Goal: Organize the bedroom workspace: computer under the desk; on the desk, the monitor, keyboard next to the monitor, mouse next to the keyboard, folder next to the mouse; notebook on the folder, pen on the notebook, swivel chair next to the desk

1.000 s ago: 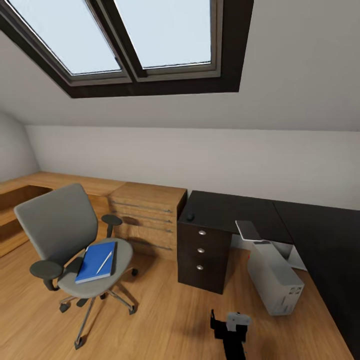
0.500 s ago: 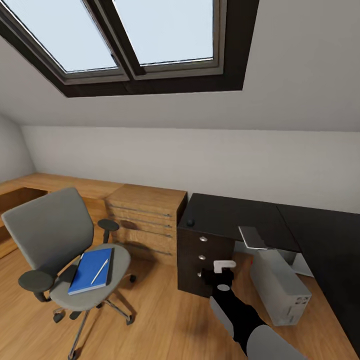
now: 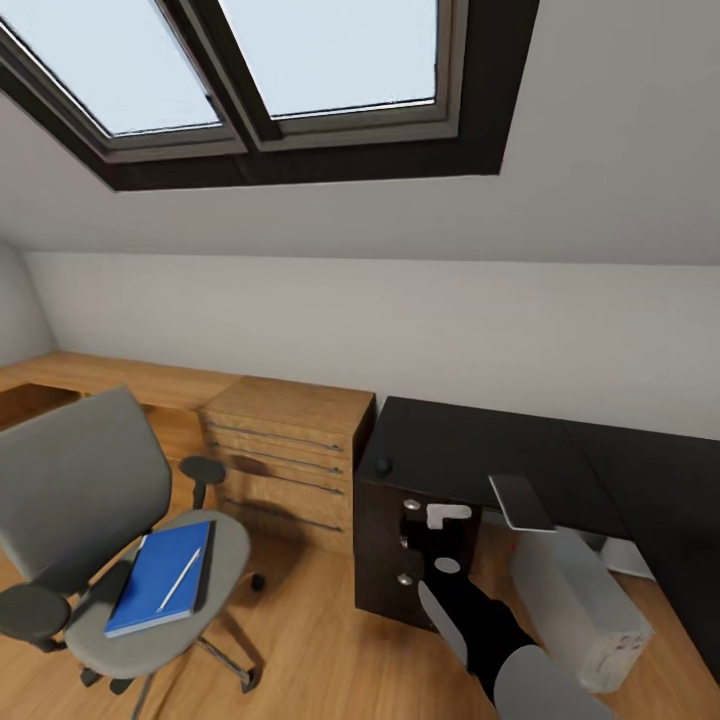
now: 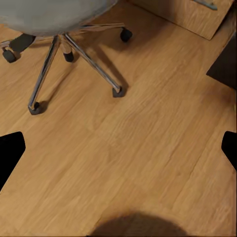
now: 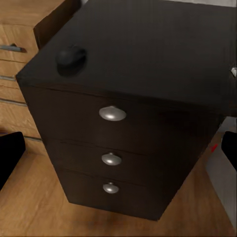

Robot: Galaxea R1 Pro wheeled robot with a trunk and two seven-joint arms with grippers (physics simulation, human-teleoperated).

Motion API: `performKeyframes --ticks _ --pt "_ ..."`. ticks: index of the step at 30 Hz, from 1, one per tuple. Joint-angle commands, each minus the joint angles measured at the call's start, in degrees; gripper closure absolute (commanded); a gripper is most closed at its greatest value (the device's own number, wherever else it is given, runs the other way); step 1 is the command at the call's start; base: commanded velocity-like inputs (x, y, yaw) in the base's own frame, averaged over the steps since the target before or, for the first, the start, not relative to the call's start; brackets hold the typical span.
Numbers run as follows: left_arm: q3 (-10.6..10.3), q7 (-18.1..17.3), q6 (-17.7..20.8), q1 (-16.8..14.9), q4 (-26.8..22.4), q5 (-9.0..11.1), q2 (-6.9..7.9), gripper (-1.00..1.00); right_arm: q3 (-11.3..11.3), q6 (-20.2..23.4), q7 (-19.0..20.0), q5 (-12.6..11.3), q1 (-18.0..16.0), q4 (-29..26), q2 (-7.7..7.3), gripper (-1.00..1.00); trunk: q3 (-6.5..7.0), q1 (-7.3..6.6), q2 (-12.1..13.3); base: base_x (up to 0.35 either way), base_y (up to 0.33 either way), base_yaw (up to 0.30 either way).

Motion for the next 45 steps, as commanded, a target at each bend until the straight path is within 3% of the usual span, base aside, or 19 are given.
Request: performKeyframes --ticks 1,3,5,7,9,19,24,25,26,30,36,45 --pt "-0.19 0.11 -1.45 -0.03 -2.93 0.53 0.48 -1.0 0.35 0.48 -0.5 -0.36 0.08 -2.4 -0.1 -1.0 -0.06 0.04 -0.04 0.308 0.0 0.0" --pt "-0.34 0.14 -3.93 0.06 -6.36 0.53 2.82 -1.0 0.37 2.58 -0.49 0.31 0.8 -6.37 -0.2 -1.0 -0.06 0.04 -0.04 0.275 0.0 0.0" --pt "-2.04 0.21 -5.87 0.11 -8.42 0.63 5.66 -1.0 0.37 5.53 -0.47 1.02 2.38 -10.58 -0.23 -1.0 -0.06 0.04 -0.04 0.246 0.0 0.0" --pt "-3.7 0.38 -6.7 0.13 -9.9 0.81 7.14 -1.0 0.37 7.14 -0.48 1.33 3.76 -13.6 -0.25 -1.0 -0.06 0.04 -0.04 0.271 0.0 0.0" --pt "-4.41 0.44 -6.96 0.13 -10.41 0.89 7.63 -1.0 0.37 7.69 -0.44 1.48 4.28 -14.5 -0.18 -1.0 -0.06 0.04 -0.04 0.298 0.0 0.0" --pt "-4.83 0.51 -6.97 0.14 -9.43 1.22 7.88 -1.0 0.37 8.24 -0.24 1.71 4.85 -15.24 -0.26 -1.0 -0.06 0.04 -0.04 0.317 0.0 0.0" --pt "-2.76 0.51 -6.96 0.14 -8.36 2.35 7.94 -1.0 0.44 8.26 0.07 1.73 4.87 -14.22 -0.19 -1.0 -0.06 0.04 -0.04 0.321 0.0 0.0" --pt "-1.7 0.48 -6.96 0.14 -8.31 3.14 7.96 -1.0 0.45 8.26 0.1 1.73 4.87 -14.13 -0.18 -1.0 -0.06 0.04 -0.04 0.321 0.0 0.0" --pt "0.62 0.38 -6.93 0.14 -8.26 5.45 8.0 -1.0 0.47 8.26 0.17 1.71 4.87 -13.97 -0.18 -1.0 -0.06 0.04 -0.04 0.321 0.0 0.0" --pt "4.33 0.13 -6.79 0.14 -8.22 11.42 8.15 -1.0 1.42 8.2 0.38 1.66 4.87 -13.76 -0.19 -1.0 -0.06 0.04 -0.04 0.321 0.0 0.0" --pt "4.78 0.08 -6.79 0.14 -8.29 12.47 8.01 -1.0 4.69 7.77 5.36 1.71 4.87 -11.53 -0.15 -1.0 -0.06 0.04 -0.04 0.249 0.0 0.0" --pt "4.81 0.07 -6.86 0.14 -8.3 12.51 7.95 -1.0 5.31 7.41 7.06 1.65 4.85 -9.14 -0.06 -1.0 -0.06 0.04 -0.04 0.121 0.0 0.0"
